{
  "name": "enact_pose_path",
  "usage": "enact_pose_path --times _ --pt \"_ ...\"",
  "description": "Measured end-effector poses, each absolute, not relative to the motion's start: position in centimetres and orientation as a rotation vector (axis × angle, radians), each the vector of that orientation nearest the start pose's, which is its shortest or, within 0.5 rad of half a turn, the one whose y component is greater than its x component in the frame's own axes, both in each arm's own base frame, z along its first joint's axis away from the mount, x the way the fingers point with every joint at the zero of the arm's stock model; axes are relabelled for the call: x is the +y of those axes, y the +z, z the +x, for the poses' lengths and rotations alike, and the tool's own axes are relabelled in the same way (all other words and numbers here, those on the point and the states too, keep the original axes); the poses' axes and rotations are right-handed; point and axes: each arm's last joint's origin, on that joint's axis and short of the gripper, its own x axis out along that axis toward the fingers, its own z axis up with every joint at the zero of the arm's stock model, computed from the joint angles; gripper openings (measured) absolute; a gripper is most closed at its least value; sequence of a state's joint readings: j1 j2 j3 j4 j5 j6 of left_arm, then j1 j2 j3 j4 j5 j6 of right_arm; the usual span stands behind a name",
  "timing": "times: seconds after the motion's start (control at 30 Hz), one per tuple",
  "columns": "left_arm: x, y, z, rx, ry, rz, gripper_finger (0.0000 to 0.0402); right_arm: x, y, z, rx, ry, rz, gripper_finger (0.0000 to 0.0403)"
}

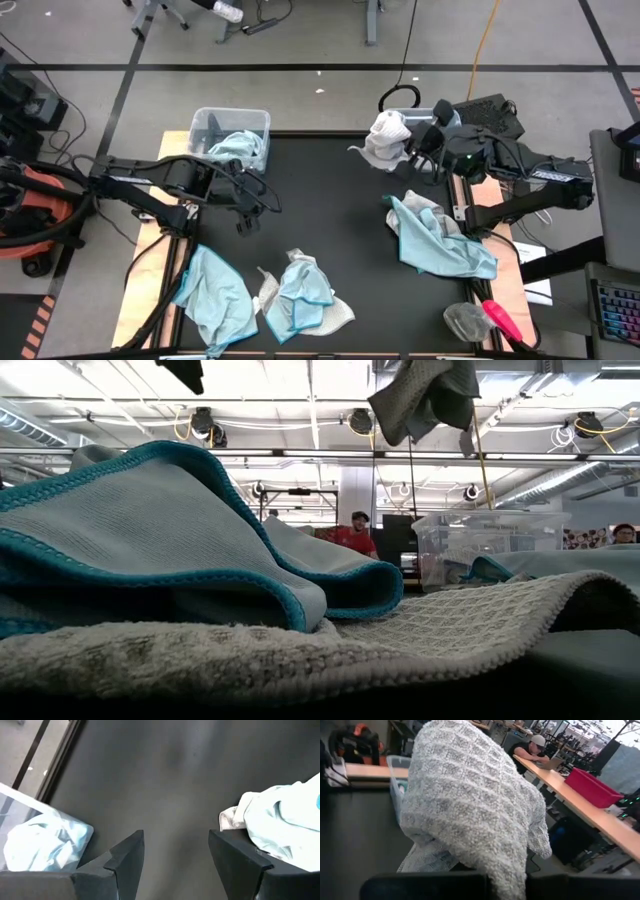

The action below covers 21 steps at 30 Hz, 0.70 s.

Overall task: Sort microfiber towel by color & place in baskets
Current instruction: Put the gray towel into the right transparent bin

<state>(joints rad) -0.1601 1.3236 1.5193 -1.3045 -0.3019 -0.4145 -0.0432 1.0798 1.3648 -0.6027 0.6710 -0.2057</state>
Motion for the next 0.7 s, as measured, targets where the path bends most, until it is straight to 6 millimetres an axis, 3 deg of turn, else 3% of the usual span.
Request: enact_pose_path --times 0.33,0.7 --pt "-2.9 37.5 22.7 1.020 0.368 -0.160 0.0228 -4.0 42.5 19.2 0.505 -0.680 -0.316 0.0017" --pt "-2.9 37.6 22.7 1.018 0.366 -0.161 0.0228 -4.6 42.7 18.0 0.487 -0.734 -0.238 0.0017"
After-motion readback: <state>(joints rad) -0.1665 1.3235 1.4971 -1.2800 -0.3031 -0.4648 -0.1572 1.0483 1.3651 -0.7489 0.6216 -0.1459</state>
